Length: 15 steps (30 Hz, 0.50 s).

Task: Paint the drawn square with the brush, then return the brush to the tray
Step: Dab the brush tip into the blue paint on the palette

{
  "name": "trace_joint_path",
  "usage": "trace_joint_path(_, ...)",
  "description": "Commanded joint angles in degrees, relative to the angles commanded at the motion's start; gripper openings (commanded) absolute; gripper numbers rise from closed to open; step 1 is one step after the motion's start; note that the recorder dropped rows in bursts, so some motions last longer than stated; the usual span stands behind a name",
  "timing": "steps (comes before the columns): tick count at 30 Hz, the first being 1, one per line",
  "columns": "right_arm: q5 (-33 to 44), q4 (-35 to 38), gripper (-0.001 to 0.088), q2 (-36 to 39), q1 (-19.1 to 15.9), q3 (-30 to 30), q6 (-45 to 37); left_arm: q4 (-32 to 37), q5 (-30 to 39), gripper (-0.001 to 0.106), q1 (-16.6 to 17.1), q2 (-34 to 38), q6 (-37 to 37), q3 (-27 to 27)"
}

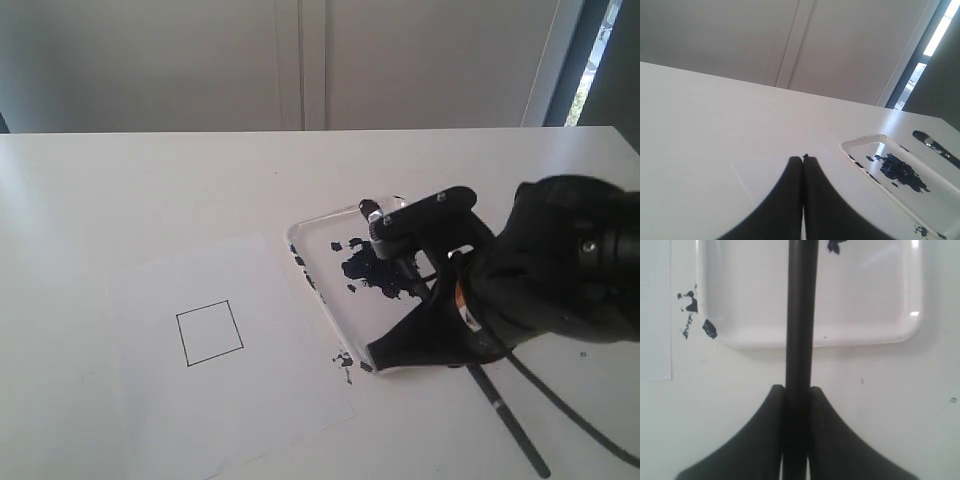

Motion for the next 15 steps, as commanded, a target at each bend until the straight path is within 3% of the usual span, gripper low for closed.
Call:
trace_joint_path(9,10.09,2.85,0.0000,2.09,0.00,-8.41,-7.45,0.00,0.00,0.000,0.00,0.00,0.00,0.00)
trace_joint_path(15,12.04,6.98,0.0000,5.84,0.00,-9.15,-12.27,0.00,0.00,0.000,0.00,0.00,0.00,0.00)
